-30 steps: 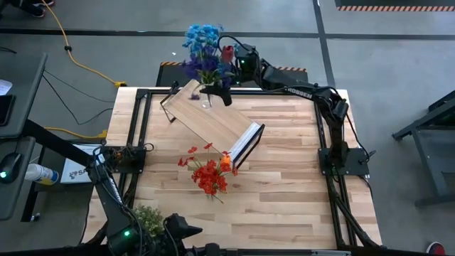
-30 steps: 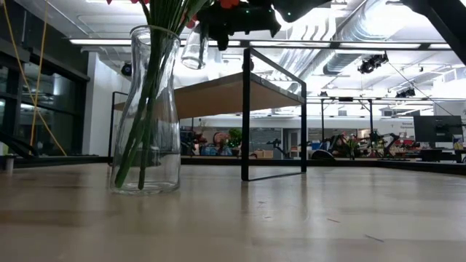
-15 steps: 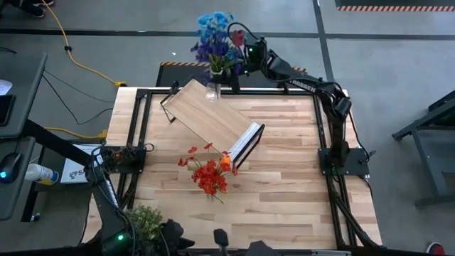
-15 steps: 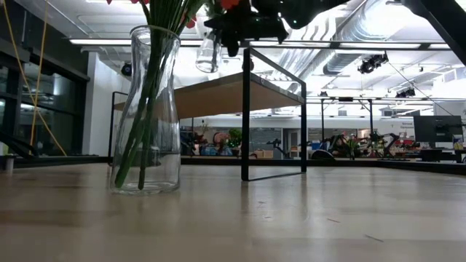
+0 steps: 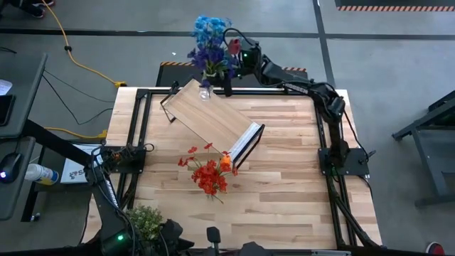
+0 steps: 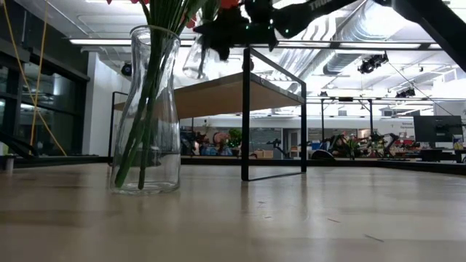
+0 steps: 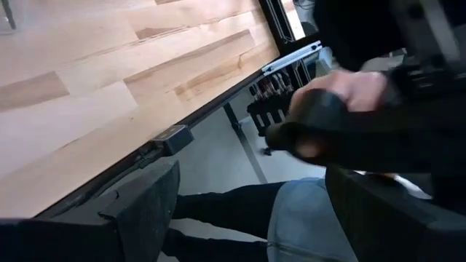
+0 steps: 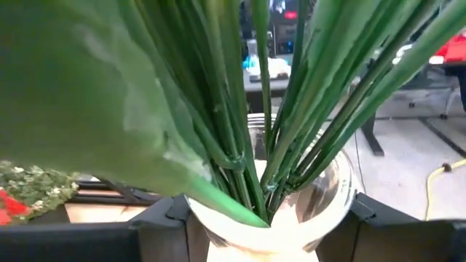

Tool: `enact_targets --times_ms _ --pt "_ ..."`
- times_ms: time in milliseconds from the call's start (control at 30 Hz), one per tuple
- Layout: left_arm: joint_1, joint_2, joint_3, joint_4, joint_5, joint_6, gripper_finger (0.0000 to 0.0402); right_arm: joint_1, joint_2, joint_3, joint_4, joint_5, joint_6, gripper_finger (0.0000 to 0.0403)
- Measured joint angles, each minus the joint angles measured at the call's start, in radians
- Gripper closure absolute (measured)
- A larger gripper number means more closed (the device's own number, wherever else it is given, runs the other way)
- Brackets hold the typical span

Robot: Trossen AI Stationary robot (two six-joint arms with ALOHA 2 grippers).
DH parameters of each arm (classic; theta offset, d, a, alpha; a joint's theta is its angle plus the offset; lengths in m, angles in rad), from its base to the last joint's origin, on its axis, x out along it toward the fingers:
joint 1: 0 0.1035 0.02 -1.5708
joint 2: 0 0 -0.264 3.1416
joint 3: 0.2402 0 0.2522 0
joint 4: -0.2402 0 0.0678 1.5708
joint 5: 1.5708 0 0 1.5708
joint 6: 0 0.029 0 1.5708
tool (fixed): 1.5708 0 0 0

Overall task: Pick and place flowers into a vace then onto a shelf
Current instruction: Put the top transparent flower vase on the shelf

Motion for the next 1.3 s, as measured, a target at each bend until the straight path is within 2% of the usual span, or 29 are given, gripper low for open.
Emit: enact_targets --times_ms 333,567,1300 --pt "-0.002 0.0 0.0 -0.042 -0.009 -0.049 0.0025 0.002 0.04 0.0 0.046 -0.032 0.037 0.0237" --pt "-0.02 0.0 0.0 -0.136 -0.082 -0.116 0.0025 0.002 0.04 0.0 0.08 -0.035 0.025 0.0237" --pt "-0.02 0.0 0.0 -0.302 -0.052 -0.128 0.0025 0.028 0.053 0.0 0.261 0.051 0.164 0.0237"
